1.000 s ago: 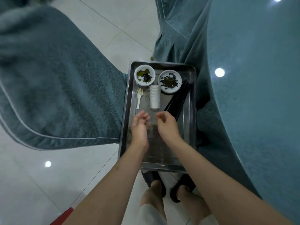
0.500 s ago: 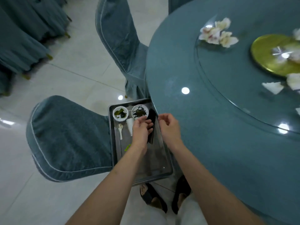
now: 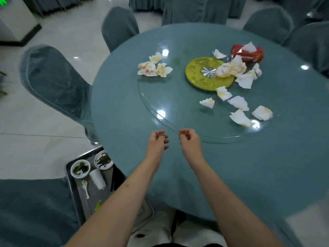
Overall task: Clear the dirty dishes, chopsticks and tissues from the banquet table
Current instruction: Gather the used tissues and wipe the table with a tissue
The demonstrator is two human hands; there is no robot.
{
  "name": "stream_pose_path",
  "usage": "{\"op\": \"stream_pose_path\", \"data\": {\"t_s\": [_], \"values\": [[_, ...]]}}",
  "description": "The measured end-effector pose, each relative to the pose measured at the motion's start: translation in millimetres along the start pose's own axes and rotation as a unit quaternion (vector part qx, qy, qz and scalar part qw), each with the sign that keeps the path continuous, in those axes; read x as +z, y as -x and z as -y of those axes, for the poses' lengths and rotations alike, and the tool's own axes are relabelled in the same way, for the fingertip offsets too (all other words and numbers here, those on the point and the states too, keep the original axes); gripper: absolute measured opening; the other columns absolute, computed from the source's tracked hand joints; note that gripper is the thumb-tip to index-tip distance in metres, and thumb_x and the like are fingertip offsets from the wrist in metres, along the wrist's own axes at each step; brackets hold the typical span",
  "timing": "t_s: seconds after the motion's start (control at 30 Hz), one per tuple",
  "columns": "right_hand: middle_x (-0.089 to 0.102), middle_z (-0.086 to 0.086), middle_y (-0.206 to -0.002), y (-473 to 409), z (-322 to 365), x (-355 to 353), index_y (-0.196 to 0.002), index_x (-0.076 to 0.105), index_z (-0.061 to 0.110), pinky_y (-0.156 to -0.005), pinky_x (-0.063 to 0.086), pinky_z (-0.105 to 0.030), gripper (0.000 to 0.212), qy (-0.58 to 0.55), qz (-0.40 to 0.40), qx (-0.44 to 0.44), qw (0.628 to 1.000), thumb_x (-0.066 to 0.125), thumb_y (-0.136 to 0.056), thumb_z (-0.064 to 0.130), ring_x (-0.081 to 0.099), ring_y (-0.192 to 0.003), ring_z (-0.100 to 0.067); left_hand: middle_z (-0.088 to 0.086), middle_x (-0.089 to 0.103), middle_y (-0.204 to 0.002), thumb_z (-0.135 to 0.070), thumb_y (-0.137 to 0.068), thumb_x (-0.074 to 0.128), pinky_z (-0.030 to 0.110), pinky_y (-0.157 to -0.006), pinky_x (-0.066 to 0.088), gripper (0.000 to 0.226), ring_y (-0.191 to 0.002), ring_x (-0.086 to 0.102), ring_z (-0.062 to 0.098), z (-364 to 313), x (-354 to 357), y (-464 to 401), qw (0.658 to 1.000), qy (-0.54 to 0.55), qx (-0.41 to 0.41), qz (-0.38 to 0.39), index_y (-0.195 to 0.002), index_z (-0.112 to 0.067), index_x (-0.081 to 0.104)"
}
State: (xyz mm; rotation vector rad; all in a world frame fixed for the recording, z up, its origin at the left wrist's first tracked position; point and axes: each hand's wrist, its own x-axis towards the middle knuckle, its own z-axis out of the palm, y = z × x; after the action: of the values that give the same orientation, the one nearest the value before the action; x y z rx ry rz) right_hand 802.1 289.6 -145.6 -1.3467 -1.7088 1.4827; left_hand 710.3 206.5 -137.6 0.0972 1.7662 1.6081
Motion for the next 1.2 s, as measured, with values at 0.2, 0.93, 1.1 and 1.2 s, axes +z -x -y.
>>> {"op": "stream_pose_path", "data": {"t_s": [0.2,0.93,1.1,1.2], "values": [[0.069,0.008,-0.093,-70.1,-17.4,-89.5,-0.097,0.067,0.022,-0.073,0.049,-0.021,0.018,0.011,-0.046,0.016,0.999,0.056,-0.097,0.008,0.064,-0.086,-0.009,0.004,0.064,-0.102,0.002,-0.099,0.037,0.026,-0.07,0.049,0.03,-0.084,0.06,0.014,-1.4,106.0,-22.8,0.997,-0.052,-0.002,0.048,-0.115,-0.014,0.057],[0.057,-0.006,-0.135,-228.6,-90.9,-228.5,-0.12,0.066,0.007,-0.097,0.038,-0.025,0.03,0.282,-0.059,-0.026,0.957,0.051,-0.095,0.002,0.048,-0.13,-0.024,-0.002,0.063,-0.102,-0.009,-0.102,0.048,0.021,-0.066,0.045,0.023,-0.079,0.057,0.007,33.1,266.6,-117.8,0.972,-0.211,-0.033,0.103,-0.12,-0.021,0.057],[0.042,-0.012,-0.154,-258.6,-104.7,-228.5,-0.143,0.055,0.013,-0.108,0.039,-0.042,0.047,0.397,-0.003,0.005,0.918,0.05,-0.097,0.006,0.039,-0.138,-0.034,0.0,0.062,-0.111,-0.013,-0.102,0.05,0.024,-0.073,0.046,0.023,-0.087,0.058,0.008,32.0,278.1,-147.5,0.971,-0.226,-0.019,0.071,-0.123,-0.019,0.057],[0.043,-0.014,-0.15,-263.2,-119.6,-220.0,-0.141,0.058,0.013,-0.102,0.043,-0.043,0.048,0.422,-0.017,-0.001,0.906,0.054,-0.094,0.002,0.039,-0.13,-0.037,0.003,0.063,-0.117,-0.014,-0.101,0.052,0.03,-0.082,0.048,0.025,-0.094,0.059,0.012,31.4,280.5,-165.6,0.971,-0.237,0.007,0.043,-0.126,-0.016,0.058]]}}
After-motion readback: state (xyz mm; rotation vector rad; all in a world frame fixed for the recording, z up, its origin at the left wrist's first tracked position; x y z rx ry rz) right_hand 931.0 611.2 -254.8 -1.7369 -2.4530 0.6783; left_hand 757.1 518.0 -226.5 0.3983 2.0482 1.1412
